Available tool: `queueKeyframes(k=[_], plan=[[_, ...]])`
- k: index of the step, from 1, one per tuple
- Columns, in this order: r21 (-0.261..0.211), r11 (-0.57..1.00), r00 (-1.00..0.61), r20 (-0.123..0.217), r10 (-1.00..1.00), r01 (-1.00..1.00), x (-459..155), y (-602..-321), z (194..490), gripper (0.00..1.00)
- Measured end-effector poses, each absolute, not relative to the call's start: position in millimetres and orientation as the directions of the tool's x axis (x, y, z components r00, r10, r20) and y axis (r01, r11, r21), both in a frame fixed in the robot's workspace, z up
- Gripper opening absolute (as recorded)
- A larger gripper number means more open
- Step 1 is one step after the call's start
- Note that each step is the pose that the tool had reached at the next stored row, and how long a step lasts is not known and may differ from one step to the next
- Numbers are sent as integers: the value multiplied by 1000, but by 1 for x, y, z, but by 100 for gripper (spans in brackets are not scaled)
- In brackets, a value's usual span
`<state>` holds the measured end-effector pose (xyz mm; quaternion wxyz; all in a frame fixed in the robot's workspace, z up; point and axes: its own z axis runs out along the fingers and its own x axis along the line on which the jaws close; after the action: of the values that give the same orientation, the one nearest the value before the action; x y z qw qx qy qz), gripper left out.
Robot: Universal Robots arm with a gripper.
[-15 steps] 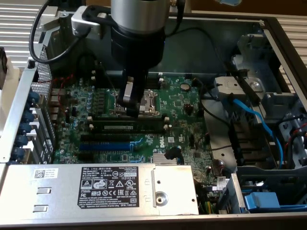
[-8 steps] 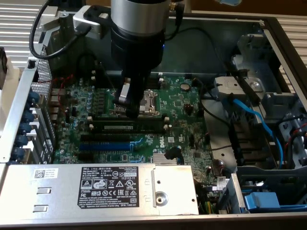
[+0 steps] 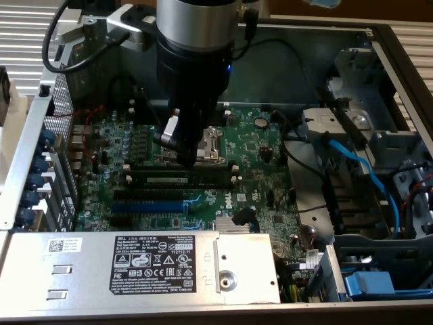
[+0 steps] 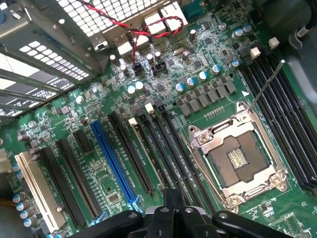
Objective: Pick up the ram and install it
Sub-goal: 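Press down the ram until it locks into place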
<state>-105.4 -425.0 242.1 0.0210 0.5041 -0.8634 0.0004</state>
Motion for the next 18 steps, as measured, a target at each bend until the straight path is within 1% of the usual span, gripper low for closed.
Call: queueKeyframes(k=[10,18], plan=[[18,601,-600,44,-799,-799,-105,-425,242,10],[16,711,-709,62,-702,-703,-105,-425,242,10]])
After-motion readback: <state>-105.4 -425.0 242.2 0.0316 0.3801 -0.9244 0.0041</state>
